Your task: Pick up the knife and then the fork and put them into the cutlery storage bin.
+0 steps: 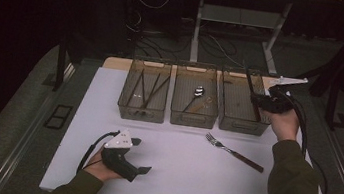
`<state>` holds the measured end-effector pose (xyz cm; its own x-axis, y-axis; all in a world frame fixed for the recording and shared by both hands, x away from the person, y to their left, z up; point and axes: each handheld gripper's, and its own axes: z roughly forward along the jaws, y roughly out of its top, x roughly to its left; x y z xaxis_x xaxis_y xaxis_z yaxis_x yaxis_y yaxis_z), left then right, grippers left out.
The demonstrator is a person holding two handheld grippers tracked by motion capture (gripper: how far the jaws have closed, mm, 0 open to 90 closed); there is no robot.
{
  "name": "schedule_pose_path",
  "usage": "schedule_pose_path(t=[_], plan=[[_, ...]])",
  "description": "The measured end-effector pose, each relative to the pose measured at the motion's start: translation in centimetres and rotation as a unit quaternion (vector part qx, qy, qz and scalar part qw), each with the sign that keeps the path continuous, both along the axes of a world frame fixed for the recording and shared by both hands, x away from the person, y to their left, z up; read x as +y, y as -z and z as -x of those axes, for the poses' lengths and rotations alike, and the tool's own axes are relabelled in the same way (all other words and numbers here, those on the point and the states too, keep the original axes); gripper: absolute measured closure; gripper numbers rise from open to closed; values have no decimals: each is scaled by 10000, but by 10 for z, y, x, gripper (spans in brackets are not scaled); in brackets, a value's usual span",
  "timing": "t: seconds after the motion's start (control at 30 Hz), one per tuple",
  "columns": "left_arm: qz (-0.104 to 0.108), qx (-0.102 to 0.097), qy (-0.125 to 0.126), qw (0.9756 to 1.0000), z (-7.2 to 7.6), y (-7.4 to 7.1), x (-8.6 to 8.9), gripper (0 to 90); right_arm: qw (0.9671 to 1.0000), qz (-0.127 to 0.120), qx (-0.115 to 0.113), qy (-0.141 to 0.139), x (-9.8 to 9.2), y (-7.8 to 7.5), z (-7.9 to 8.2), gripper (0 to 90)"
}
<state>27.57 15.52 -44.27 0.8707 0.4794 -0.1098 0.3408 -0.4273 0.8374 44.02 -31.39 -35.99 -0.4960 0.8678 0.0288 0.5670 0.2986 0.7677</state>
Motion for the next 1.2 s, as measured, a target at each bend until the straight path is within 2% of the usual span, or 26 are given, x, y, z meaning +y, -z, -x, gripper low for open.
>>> schedule_pose_path(t=[0.3,0.57,0.77,1.1,1.2], plan=[[-5,-14,34,10000,0,0,0,0,9987,348,375,35,-2,17,-8,775],[-17,-9,36,10000,0,0,-1,0,9964,547,646,41,-1,29,-11,775],[-18,-15,44,10000,0,0,-1,0,9944,695,795,-14,1,33,-13,774],[-16,-5,47,10000,0,0,-1,0,9922,836,915,-100,5,34,-15,767],[-17,-3,45,10000,1,0,-1,0,9901,986,988,-159,8,34,-15,763]])
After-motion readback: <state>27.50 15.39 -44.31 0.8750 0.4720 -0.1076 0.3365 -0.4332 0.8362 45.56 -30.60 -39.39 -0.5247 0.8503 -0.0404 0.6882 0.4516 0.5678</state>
